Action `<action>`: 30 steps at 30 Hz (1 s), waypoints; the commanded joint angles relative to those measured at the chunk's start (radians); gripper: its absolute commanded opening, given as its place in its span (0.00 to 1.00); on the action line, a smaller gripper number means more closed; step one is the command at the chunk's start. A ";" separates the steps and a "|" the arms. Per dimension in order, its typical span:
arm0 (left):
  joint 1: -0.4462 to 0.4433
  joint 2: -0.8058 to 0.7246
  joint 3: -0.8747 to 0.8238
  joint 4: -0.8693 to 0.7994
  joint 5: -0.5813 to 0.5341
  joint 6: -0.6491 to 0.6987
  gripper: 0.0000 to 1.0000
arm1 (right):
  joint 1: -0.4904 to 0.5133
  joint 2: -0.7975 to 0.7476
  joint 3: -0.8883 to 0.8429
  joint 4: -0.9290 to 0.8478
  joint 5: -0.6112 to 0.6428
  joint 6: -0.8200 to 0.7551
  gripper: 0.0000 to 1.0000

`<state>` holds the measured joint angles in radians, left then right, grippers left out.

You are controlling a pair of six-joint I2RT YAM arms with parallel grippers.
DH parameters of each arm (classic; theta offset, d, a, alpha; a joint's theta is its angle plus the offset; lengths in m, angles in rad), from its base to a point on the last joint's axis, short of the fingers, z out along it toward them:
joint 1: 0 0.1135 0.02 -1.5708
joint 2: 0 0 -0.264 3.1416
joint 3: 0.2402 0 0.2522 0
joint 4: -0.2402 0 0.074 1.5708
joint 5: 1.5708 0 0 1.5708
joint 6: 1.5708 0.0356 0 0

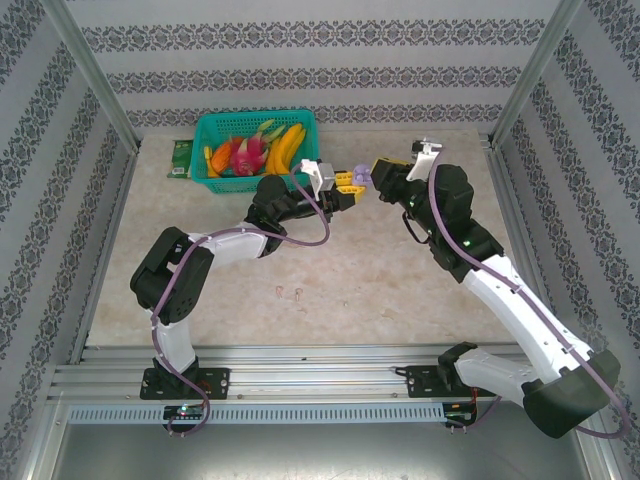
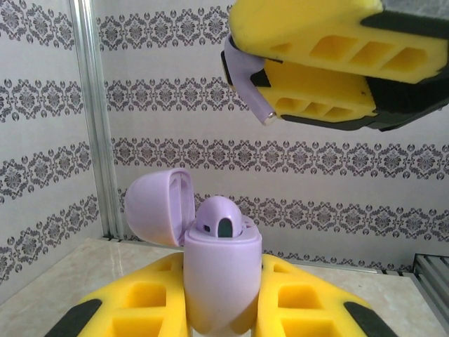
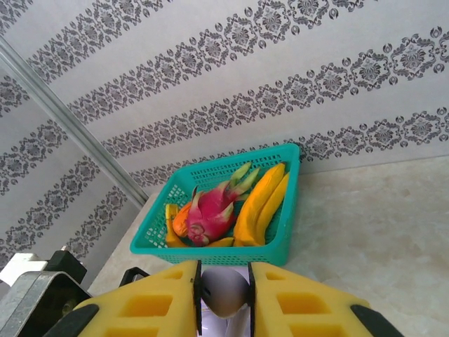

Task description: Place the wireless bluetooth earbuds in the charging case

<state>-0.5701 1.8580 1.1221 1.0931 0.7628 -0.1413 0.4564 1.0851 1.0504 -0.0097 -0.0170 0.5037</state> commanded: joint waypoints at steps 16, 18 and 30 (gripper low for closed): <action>-0.024 0.022 0.055 0.097 -0.003 -0.100 0.00 | 0.016 -0.016 -0.049 0.102 -0.015 0.001 0.23; -0.025 0.025 0.057 0.098 -0.002 -0.103 0.00 | 0.016 -0.010 -0.047 0.104 -0.021 0.005 0.22; -0.029 0.027 0.071 0.105 -0.005 -0.123 0.00 | 0.016 0.002 -0.061 0.112 -0.025 0.019 0.22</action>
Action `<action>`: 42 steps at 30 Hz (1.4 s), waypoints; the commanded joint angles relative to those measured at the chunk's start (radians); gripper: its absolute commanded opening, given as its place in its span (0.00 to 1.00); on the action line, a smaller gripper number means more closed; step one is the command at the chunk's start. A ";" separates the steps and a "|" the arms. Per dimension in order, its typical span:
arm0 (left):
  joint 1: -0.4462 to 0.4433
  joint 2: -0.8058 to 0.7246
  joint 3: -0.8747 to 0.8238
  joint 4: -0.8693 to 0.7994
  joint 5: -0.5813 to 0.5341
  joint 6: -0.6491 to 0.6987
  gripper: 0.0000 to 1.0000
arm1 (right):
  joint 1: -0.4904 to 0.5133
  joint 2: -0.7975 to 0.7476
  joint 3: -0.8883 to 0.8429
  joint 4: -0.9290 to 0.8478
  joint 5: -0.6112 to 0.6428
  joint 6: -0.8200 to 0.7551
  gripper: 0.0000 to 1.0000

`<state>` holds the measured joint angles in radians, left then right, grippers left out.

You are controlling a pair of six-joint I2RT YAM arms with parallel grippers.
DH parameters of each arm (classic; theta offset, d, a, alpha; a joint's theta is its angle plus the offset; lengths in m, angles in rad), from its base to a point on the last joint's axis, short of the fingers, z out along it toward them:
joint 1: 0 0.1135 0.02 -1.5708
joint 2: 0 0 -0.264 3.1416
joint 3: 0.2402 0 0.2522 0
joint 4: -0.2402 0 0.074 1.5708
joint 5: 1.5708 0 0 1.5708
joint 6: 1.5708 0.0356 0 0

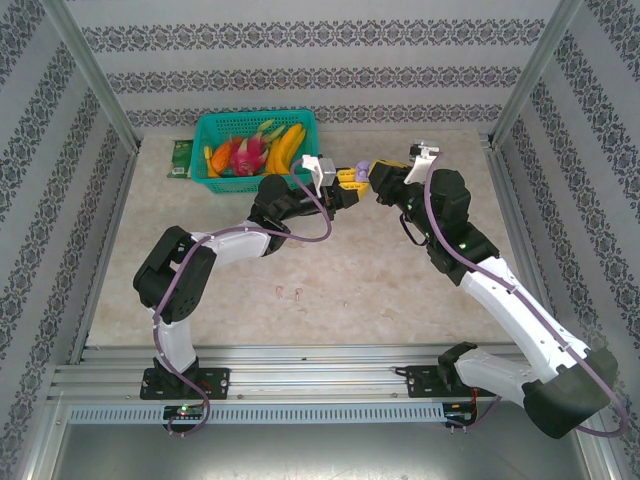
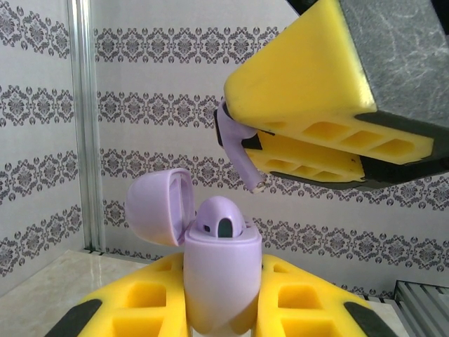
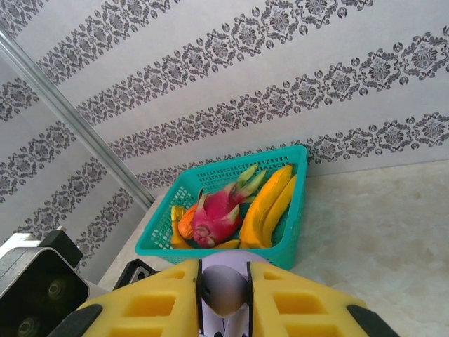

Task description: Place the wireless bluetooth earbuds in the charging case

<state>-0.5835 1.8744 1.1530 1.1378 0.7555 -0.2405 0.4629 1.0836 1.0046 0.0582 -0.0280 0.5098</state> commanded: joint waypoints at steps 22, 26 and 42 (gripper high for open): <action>-0.021 -0.004 0.039 0.079 -0.007 -0.036 0.00 | 0.008 0.026 -0.039 0.048 -0.032 0.002 0.19; -0.021 -0.006 0.040 0.066 -0.023 -0.036 0.00 | 0.009 0.022 -0.044 0.036 -0.068 -0.031 0.19; -0.021 0.011 0.035 0.058 -0.032 -0.026 0.00 | 0.018 0.031 -0.043 -0.001 -0.052 -0.049 0.37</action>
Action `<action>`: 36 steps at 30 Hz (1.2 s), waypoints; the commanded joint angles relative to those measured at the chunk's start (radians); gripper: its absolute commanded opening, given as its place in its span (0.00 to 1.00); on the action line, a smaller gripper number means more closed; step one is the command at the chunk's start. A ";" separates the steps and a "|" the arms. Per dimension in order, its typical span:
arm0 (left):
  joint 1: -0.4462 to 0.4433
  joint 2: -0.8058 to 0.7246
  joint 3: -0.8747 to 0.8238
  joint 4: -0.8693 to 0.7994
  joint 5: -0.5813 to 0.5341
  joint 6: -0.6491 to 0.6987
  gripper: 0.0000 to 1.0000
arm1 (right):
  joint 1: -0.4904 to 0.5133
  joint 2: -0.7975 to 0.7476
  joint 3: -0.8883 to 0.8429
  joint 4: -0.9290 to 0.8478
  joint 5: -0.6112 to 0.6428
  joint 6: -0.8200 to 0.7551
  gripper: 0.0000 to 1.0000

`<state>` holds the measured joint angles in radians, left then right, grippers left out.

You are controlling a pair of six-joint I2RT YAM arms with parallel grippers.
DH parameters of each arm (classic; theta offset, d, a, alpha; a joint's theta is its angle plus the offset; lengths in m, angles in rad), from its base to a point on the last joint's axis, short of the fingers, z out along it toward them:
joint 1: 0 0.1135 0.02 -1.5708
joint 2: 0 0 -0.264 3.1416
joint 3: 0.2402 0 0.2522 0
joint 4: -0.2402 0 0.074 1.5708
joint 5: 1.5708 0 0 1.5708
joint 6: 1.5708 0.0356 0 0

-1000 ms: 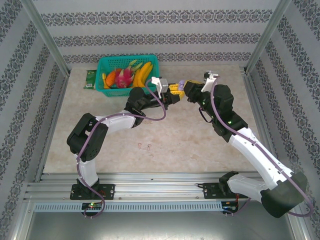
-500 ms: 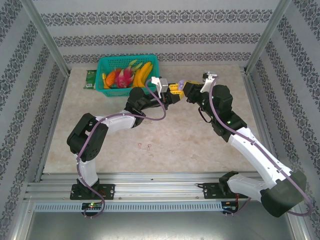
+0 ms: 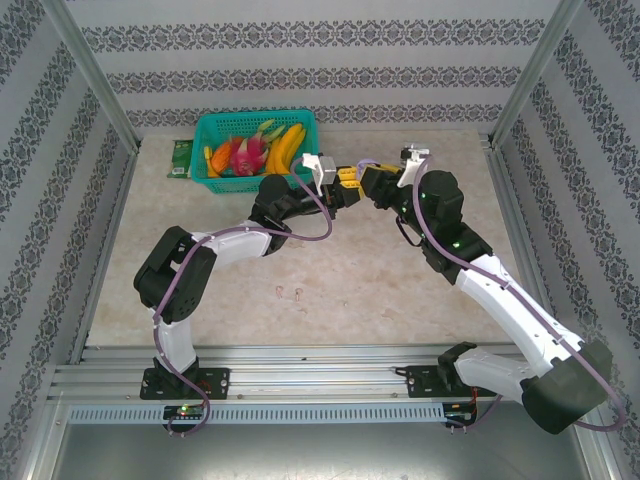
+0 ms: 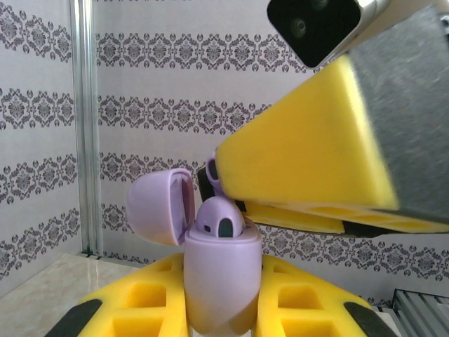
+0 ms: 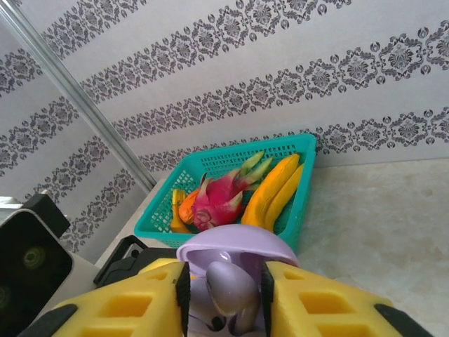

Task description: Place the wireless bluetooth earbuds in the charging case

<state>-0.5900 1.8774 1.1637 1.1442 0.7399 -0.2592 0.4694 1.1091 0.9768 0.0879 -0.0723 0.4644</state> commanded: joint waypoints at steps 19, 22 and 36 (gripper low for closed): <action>-0.014 0.025 0.010 0.050 -0.024 0.002 0.00 | -0.029 -0.055 -0.006 -0.044 0.003 0.048 0.71; -0.014 0.026 0.005 0.051 -0.025 0.004 0.00 | -0.032 -0.061 -0.003 -0.043 0.002 0.059 0.73; -0.014 0.026 -0.021 0.067 -0.032 0.019 0.00 | -0.111 -0.103 0.003 -0.046 -0.009 0.204 0.79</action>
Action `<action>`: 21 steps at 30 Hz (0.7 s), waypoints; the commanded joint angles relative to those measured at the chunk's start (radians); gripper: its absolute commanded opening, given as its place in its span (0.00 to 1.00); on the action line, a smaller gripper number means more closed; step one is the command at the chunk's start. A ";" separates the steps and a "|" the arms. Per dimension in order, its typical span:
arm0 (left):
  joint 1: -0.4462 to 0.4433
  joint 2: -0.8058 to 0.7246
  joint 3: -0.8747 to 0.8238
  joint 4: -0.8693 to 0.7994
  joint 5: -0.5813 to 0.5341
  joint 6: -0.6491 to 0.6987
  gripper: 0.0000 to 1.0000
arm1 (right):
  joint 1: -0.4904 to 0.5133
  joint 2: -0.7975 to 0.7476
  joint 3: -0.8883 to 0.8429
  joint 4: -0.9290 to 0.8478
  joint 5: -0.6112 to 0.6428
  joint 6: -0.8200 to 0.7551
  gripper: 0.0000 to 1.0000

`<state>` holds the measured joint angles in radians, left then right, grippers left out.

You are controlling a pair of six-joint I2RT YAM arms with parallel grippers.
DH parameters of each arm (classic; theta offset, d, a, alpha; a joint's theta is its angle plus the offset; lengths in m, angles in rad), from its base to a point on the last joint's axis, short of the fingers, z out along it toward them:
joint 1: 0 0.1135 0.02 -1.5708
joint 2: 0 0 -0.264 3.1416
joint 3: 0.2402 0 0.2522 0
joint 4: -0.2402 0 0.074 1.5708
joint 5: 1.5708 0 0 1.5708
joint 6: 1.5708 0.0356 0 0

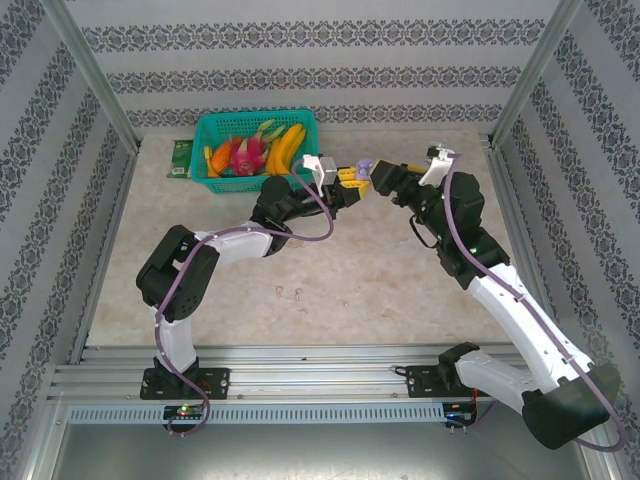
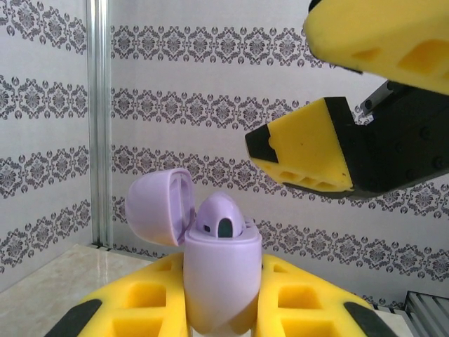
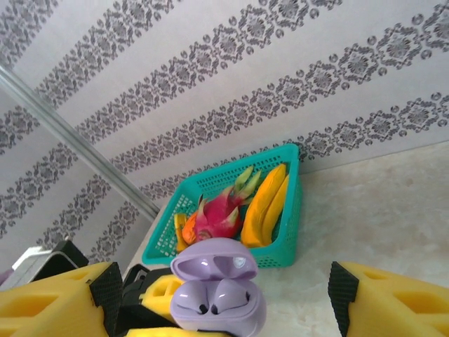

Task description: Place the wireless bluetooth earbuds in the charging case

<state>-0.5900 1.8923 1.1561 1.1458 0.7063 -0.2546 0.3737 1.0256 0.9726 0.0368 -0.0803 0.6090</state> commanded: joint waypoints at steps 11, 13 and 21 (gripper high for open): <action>-0.013 -0.021 -0.077 0.015 0.058 0.074 0.00 | -0.123 0.230 0.294 -0.378 -0.042 0.067 0.61; -0.013 -0.025 -0.085 0.002 0.086 0.085 0.00 | -0.136 0.315 0.387 -0.452 -0.081 0.045 0.51; -0.013 -0.038 -0.109 -0.056 0.151 0.107 0.00 | -0.161 0.561 0.592 -0.583 -0.250 -0.043 0.26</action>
<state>-0.5900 1.8915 1.0573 1.1027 0.8062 -0.1757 0.2241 1.5490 1.5059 -0.4564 -0.2367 0.6144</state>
